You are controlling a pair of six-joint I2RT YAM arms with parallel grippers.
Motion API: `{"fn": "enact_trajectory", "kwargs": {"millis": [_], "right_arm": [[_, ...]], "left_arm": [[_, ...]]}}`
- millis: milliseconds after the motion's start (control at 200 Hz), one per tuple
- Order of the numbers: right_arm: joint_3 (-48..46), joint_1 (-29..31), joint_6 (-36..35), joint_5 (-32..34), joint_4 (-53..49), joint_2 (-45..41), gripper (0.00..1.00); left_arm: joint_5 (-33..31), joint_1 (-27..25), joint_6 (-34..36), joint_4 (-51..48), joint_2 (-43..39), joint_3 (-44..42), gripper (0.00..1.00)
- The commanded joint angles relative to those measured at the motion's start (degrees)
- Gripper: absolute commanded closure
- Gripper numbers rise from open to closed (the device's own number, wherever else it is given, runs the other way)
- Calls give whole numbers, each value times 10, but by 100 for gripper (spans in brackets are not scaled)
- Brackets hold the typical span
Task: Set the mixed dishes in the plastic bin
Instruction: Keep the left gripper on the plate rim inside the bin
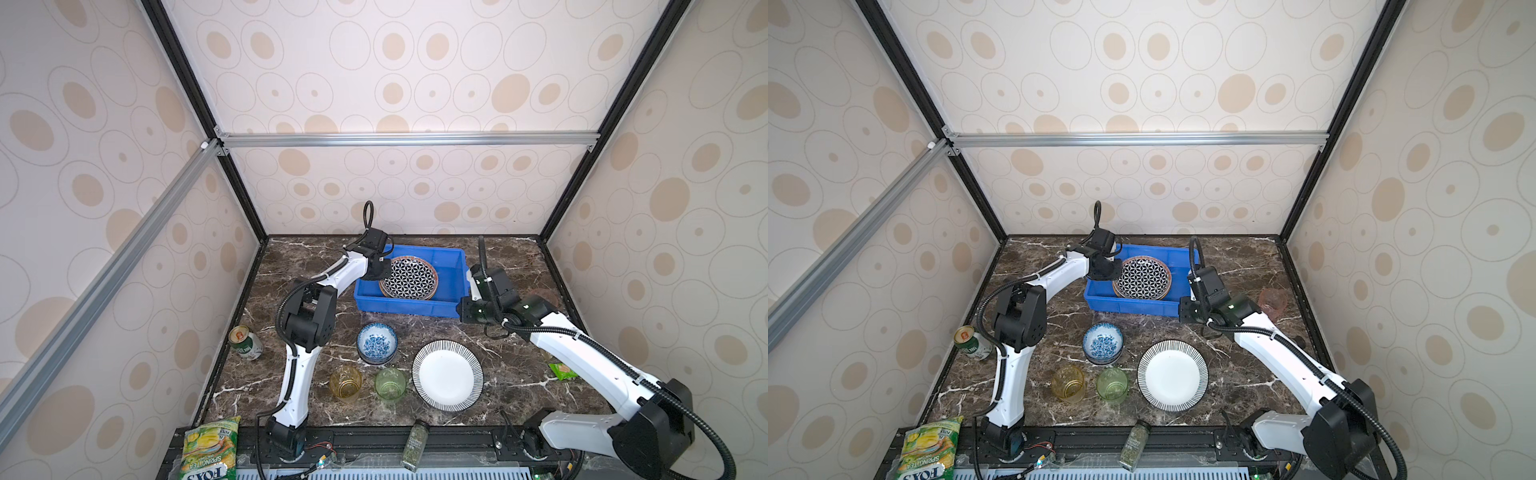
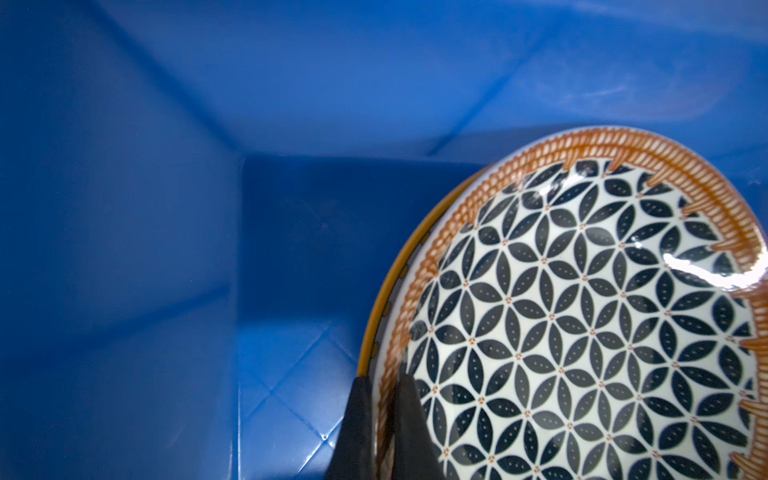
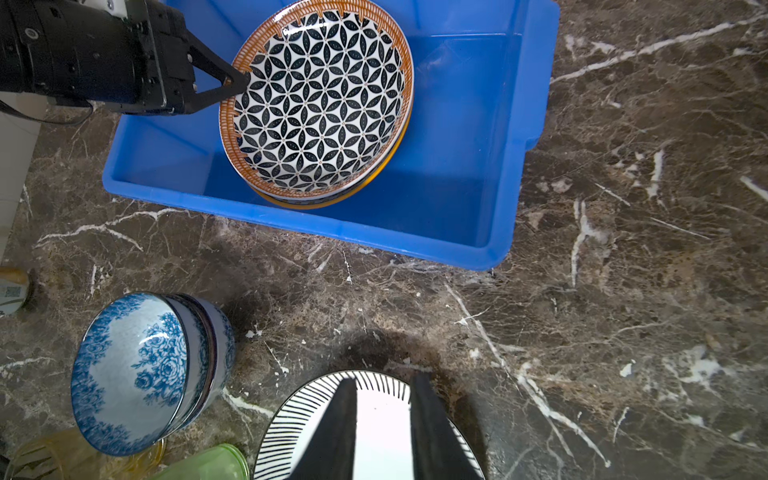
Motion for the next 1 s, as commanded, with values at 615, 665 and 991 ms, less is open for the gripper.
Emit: {"fn": "enact_trajectory", "kwargs": {"millis": [615,665,991], "right_arm": [[-12,-2,8,-13,1,-8,73],[-12,-2,8,-13,0,-8,73],[-9,-2,5,-13,-6,-5,73]], "left_arm": [[-85,-8,27,-71,35,-7,86],[-85,-8,27,-71,34,-6,86],[-102,-8,30,-78,11,5,80]]}}
